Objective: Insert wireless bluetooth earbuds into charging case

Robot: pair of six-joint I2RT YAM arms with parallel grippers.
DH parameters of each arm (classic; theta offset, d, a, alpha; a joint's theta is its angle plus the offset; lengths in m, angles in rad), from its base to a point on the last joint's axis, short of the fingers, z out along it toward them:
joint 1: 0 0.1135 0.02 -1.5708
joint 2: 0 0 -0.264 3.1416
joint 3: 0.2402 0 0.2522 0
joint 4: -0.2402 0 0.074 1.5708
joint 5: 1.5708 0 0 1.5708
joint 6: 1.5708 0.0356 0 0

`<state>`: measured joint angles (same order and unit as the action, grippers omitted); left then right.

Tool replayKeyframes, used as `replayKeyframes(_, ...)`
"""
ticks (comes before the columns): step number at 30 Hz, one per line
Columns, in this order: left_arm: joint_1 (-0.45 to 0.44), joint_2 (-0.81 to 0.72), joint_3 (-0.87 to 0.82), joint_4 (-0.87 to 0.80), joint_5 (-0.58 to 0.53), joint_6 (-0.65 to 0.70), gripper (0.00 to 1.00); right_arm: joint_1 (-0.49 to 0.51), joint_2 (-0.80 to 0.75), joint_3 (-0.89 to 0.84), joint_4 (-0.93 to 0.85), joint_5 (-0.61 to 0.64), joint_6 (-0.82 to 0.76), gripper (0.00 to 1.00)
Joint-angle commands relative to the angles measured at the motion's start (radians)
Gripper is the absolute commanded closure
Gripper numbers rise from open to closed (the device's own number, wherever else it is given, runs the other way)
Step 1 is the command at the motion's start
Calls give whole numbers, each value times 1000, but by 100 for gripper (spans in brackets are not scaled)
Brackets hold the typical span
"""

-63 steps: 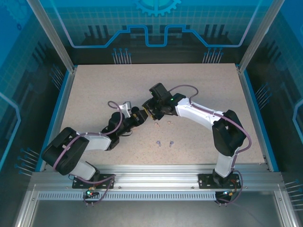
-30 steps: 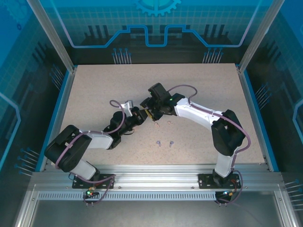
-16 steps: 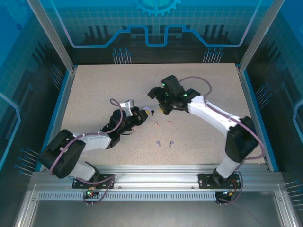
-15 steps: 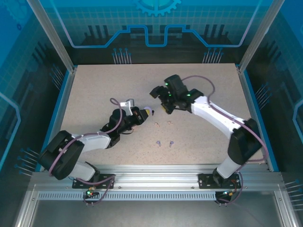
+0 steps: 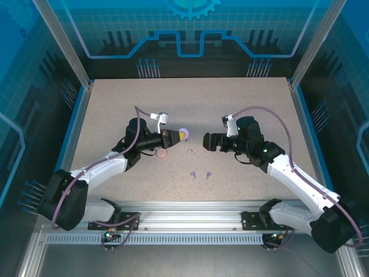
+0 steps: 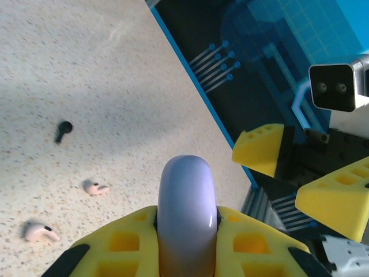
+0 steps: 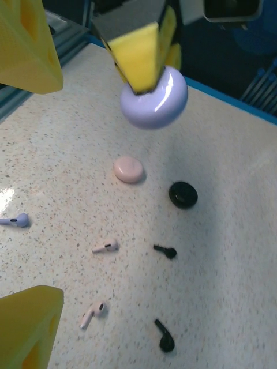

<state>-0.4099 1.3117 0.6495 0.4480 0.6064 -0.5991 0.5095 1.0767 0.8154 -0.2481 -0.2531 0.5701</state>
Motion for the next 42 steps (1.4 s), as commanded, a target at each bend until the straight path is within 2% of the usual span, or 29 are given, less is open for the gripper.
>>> replayKeyframes(1,6,10,61,-61,161,45,100,0,13,-21,96,-103,-85,13)
replayKeyframes(15,5,14,70,-62,175,35,100,82,170,102,159,-79,-57,15)
replayKeyframes(25,5,-3,62,-65,188,39,100,96,236,123,177,-36,-35,18)
replayKeyframes(33,5,-33,60,-84,189,44,100,55,250,82,174,11,-26,22)
replayKeyframes(42,5,-42,60,-90,192,48,100,8,252,70,168,-3,-13,24)
